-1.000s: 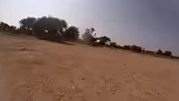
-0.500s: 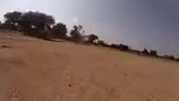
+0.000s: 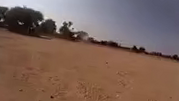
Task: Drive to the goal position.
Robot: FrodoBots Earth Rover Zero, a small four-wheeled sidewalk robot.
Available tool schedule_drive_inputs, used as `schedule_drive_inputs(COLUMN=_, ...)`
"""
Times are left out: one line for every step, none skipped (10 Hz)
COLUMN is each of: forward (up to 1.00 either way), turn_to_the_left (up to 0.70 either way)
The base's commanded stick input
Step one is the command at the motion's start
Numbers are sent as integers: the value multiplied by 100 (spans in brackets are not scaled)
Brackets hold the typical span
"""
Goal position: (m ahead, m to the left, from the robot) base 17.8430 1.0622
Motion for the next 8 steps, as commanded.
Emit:
schedule_drive_inputs(forward=70, turn_to_the_left=0)
schedule_drive_inputs(forward=70, turn_to_the_left=0)
schedule_drive_inputs(forward=70, turn_to_the_left=0)
schedule_drive_inputs(forward=70, turn_to_the_left=0)
schedule_drive_inputs(forward=70, turn_to_the_left=0)
schedule_drive_inputs(forward=70, turn_to_the_left=0)
schedule_drive_inputs(forward=70, turn_to_the_left=0)
schedule_drive_inputs(forward=70, turn_to_the_left=0)
